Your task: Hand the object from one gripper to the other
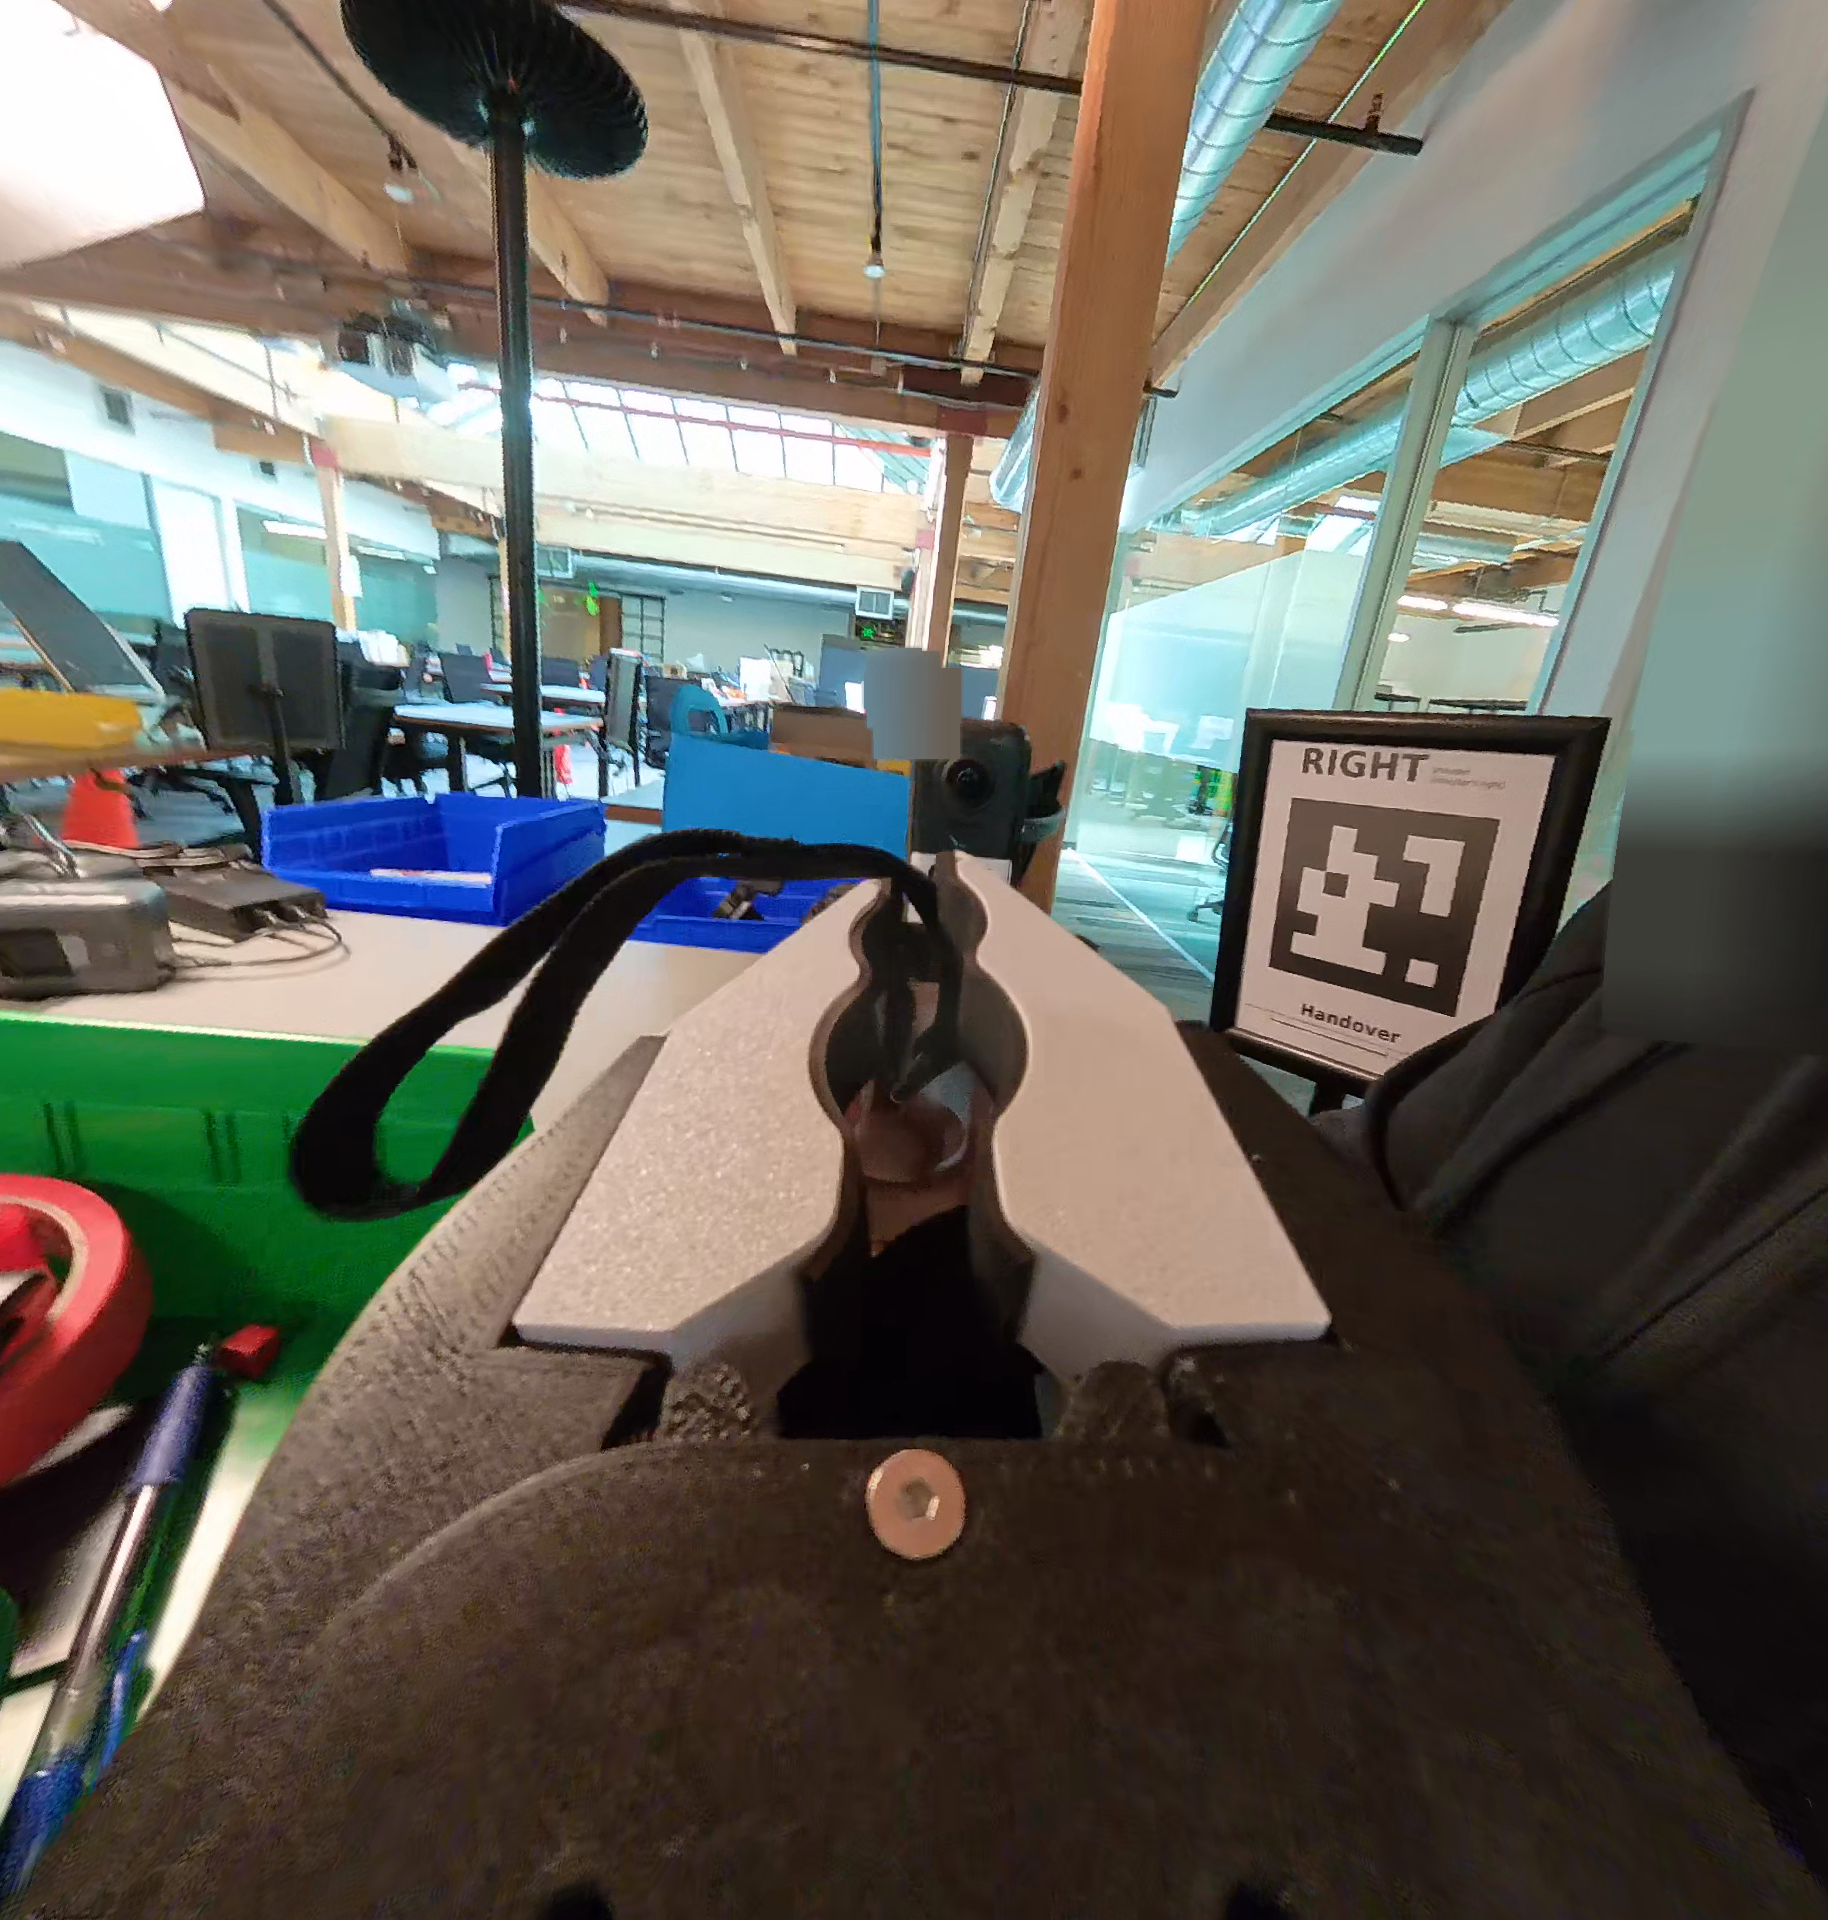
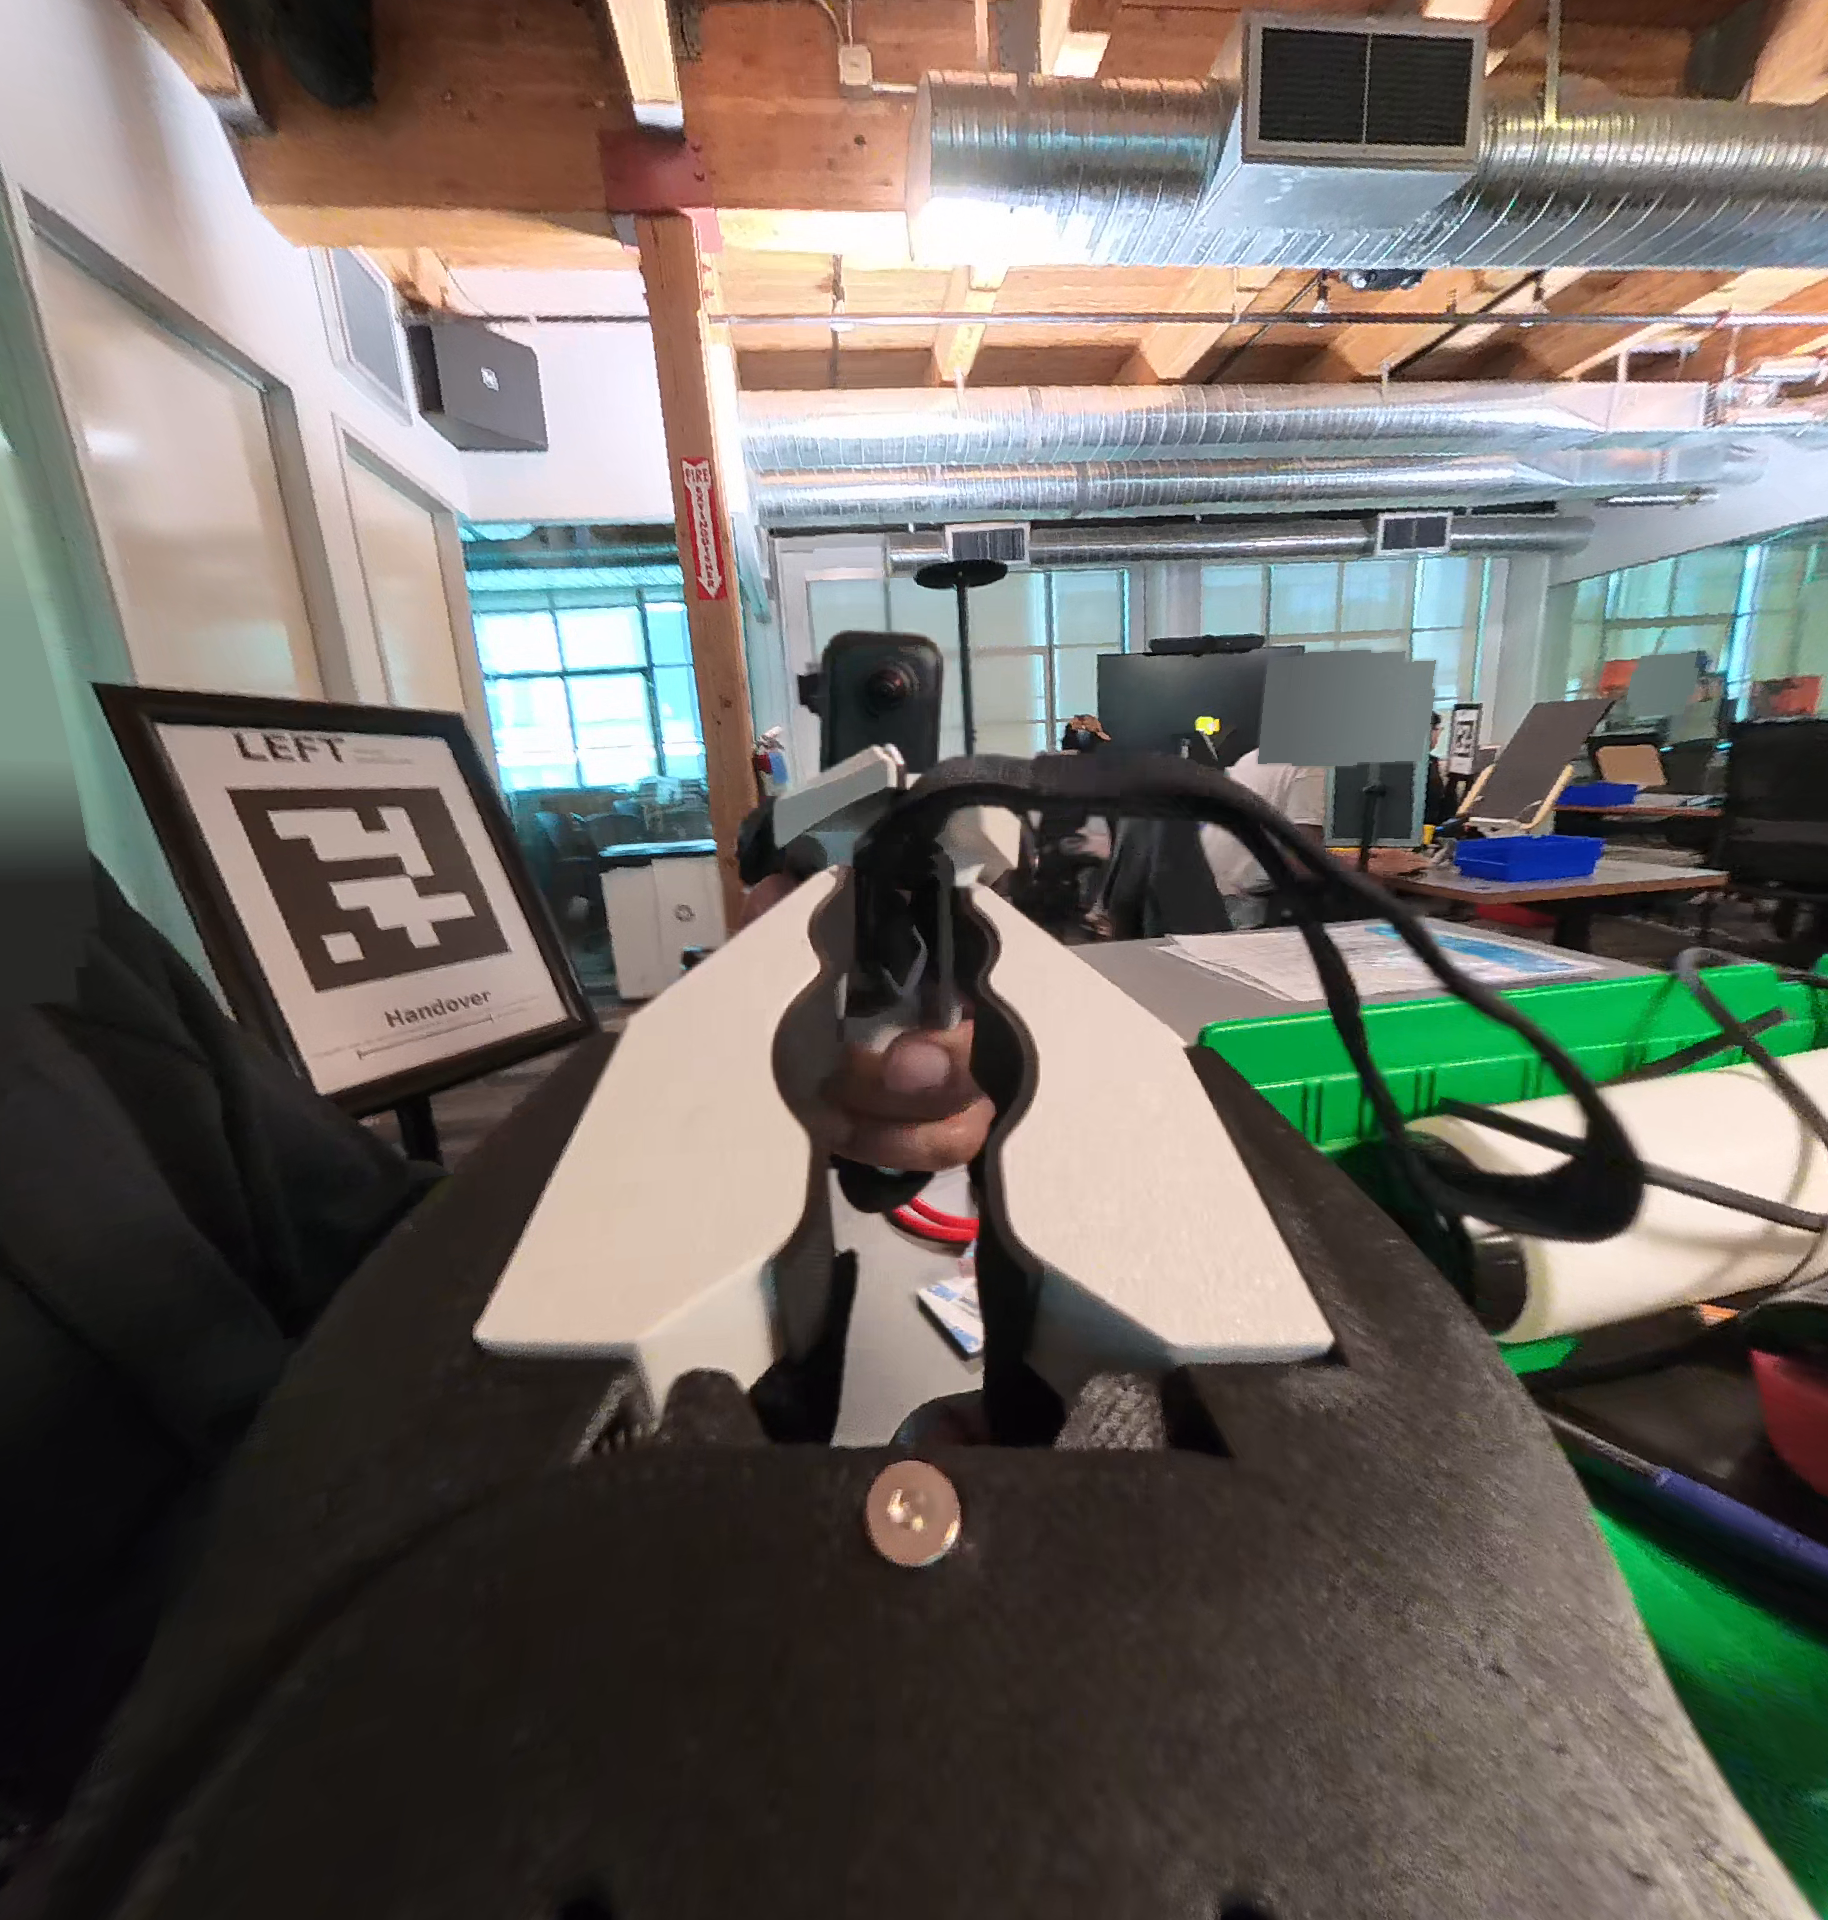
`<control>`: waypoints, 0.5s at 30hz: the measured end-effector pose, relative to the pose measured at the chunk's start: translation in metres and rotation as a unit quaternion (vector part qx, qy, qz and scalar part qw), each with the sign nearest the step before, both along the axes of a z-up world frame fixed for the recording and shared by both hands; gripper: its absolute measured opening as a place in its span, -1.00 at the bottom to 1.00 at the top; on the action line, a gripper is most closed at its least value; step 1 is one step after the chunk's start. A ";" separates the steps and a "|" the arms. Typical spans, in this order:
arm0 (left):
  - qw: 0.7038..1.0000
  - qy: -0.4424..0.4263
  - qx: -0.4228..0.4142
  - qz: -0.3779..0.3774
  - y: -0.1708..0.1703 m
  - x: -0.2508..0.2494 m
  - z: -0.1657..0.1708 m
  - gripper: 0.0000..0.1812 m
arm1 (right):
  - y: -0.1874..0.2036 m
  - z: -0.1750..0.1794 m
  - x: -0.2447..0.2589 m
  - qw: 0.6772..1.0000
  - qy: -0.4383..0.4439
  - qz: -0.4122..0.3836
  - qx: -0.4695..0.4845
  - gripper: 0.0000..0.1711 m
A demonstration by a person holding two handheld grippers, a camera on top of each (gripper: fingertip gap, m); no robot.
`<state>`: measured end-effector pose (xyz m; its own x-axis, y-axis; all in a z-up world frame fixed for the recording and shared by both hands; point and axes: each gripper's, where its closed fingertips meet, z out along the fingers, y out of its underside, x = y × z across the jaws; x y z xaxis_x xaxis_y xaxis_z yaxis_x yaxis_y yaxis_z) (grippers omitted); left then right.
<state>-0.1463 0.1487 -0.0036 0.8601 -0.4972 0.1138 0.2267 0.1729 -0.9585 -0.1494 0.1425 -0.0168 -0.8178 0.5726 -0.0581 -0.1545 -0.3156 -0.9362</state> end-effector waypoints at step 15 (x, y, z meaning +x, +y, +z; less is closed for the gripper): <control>0.998 0.041 -0.032 0.033 0.010 -0.001 -0.014 -0.90 | 0.011 0.002 -0.006 0.999 -0.029 0.003 -0.040 -0.91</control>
